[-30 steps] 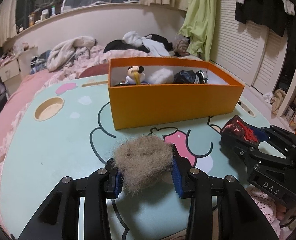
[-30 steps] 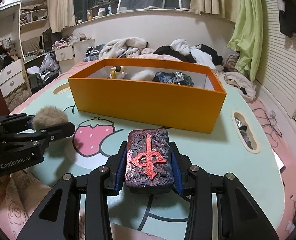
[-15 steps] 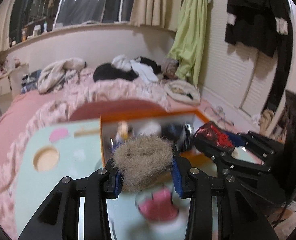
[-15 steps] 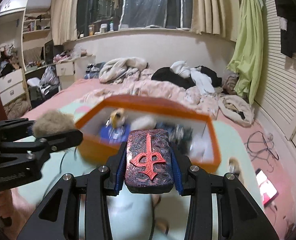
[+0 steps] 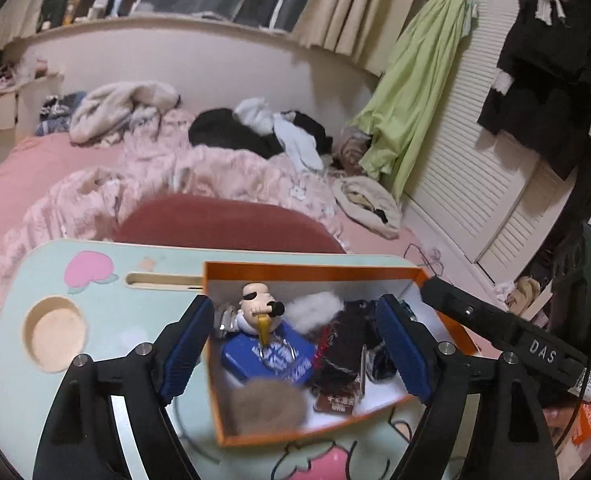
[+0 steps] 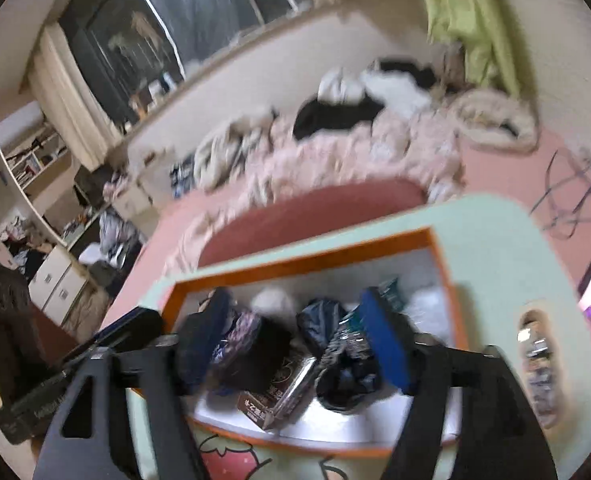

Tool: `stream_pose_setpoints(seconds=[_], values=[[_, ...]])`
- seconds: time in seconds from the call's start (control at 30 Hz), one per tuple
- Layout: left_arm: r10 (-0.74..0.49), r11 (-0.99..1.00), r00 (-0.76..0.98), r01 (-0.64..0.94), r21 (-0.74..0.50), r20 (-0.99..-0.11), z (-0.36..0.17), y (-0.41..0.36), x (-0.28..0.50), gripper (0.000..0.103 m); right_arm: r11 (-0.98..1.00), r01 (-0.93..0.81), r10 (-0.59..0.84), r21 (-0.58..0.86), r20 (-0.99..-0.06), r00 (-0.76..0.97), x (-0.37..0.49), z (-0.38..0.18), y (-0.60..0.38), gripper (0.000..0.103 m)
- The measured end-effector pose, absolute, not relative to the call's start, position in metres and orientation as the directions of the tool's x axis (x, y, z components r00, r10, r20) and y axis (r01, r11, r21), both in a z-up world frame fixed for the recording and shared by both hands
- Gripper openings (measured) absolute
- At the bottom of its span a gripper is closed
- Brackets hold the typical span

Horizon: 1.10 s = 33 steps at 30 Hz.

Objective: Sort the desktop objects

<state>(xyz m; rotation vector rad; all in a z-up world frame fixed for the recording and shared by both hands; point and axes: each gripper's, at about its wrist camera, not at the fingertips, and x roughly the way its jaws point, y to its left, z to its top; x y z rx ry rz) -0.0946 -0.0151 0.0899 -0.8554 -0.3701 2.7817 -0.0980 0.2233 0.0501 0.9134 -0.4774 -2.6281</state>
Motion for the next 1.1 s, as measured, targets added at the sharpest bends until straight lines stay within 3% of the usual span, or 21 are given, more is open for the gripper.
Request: stream_pose_setpoints(seconds=[0.17, 0.33, 0.47, 0.5, 0.53, 0.57, 0.7, 1.1], values=[[0.155, -0.982, -0.820, -0.066, -0.178, -0.552, 0.085, -0.004, -0.047, 0.099, -0.954, 0.209, -0.298, 0.217, -0.580, -0.758, -0.053, 0.052, 0.205, 0.077], [0.143, -0.985, -0.748, -0.046, -0.163, -0.648, 0.042, 0.003, -0.024, 0.100, -0.983, 0.164, -0.177, 0.077, -0.604, -0.777, -0.007, 0.022, 0.194, 0.077], [0.029, -0.998, -0.641, 0.020, -0.054, -0.767, 0.004, 0.010, -0.033, 0.103, -0.986, 0.166, -0.134, 0.021, -0.694, -0.708, -0.003, -0.006, 0.181, 0.077], [-0.047, -0.999, -0.641, 0.048, 0.022, -0.766, 0.001, 0.013, -0.033, 0.103, -0.988, 0.157, -0.105, -0.005, -0.718, -0.688, -0.005, -0.013, 0.179, 0.079], [-0.024, -0.999, -0.642, 0.037, 0.000, -0.767, 0.002, 0.012, -0.032, 0.103, -0.989, 0.149, -0.089, -0.015, -0.743, -0.664, -0.009, -0.019, 0.179, 0.090], [-0.022, -0.999, -0.641, 0.035, -0.001, -0.768, 0.002, 0.012, -0.032, 0.103, -0.990, 0.143, -0.087, -0.014, -0.733, -0.675, -0.008, -0.019, 0.181, 0.093], [-0.022, -0.999, -0.643, 0.038, -0.003, -0.766, 0.000, 0.011, -0.031, 0.103, -0.989, 0.145, -0.090, -0.011, -0.739, -0.668, -0.008, -0.016, 0.186, 0.099], [-0.025, -0.999, -0.643, 0.039, -0.001, -0.765, -0.001, 0.011, -0.028, 0.103, -0.989, 0.148, -0.093, -0.010, -0.736, -0.671, -0.008, -0.017, 0.189, 0.100]])
